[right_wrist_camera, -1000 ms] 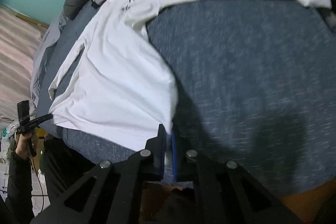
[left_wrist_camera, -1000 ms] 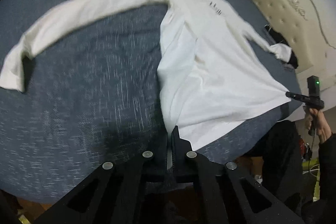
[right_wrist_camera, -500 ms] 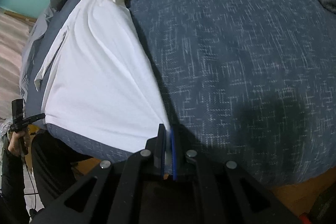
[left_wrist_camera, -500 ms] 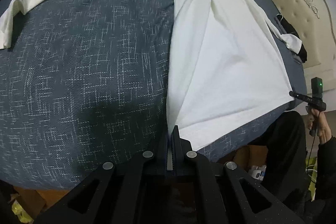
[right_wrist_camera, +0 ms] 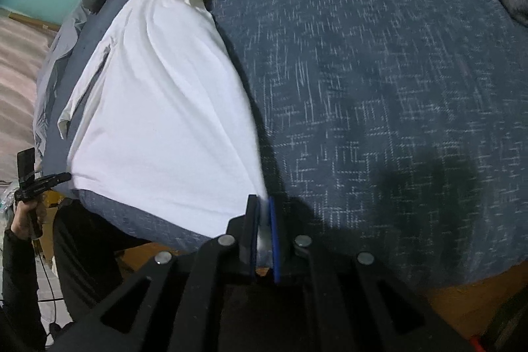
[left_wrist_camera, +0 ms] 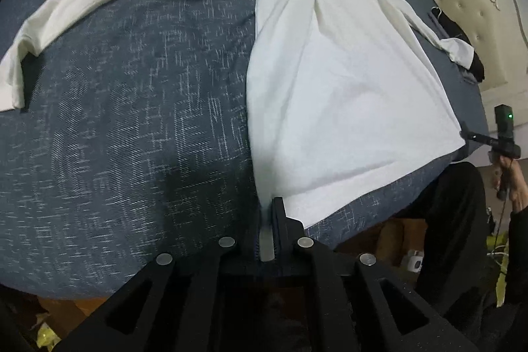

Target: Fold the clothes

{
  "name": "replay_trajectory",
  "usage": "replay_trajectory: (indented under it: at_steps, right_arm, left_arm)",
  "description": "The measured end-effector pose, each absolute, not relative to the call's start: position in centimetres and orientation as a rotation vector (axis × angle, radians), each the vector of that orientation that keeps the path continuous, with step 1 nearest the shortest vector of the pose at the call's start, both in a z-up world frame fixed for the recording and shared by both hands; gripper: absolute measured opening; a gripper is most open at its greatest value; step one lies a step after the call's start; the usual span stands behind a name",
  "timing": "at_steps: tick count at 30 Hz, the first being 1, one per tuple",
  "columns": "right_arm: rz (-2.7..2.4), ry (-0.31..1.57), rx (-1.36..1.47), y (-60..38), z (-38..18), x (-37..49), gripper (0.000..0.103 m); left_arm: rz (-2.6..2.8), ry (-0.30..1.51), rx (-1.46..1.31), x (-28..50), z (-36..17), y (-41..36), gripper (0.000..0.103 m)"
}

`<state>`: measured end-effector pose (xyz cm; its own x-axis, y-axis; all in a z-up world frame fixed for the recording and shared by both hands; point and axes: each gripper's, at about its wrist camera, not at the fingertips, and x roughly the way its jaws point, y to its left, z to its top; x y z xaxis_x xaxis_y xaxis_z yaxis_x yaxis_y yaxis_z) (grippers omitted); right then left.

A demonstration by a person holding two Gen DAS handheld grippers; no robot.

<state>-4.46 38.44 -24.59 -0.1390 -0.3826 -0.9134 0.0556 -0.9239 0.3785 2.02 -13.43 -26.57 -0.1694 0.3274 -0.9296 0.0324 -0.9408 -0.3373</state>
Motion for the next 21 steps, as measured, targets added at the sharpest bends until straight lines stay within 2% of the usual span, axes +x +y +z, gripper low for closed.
replay_trajectory:
  at_steps: [1, 3, 6, 8, 15, 19, 21]
  right_arm:
    - [-2.145, -0.359, 1.832, 38.5, -24.1, -4.6, 0.015]
    - [-2.156, -0.355, 1.812, 38.8, -23.1, -5.0, 0.020]
    - [-2.190, -0.425, 1.752, 39.7, -21.7, -6.7, 0.026]
    - [-2.226, -0.479, 1.708, 40.1, -21.1, -8.0, 0.035]
    - [-2.335, -0.604, 1.571, 39.0, -20.3, -14.2, 0.037]
    - [-2.333, -0.663, 1.536, 37.5, -21.0, -17.8, 0.054]
    - [-2.327, -0.699, 1.525, 37.1, -21.9, -19.3, 0.054]
  left_arm:
    - [2.237, -0.408, -1.884, 1.9, -26.1, -13.6, 0.013]
    - [2.278, -0.393, -1.865, 1.4, -24.8, -14.0, 0.026]
    - [2.339, -0.430, -1.810, 0.1, -23.0, -14.9, 0.032]
    - [2.374, -0.459, -1.773, -1.3, -22.3, -15.3, 0.034]
    - [2.439, -0.631, -1.634, -7.9, -22.3, -15.4, 0.035]
    - [2.448, -0.712, -1.584, -11.7, -23.2, -14.8, 0.035]
    - [2.458, -0.734, -1.562, -13.7, -23.8, -14.6, 0.036]
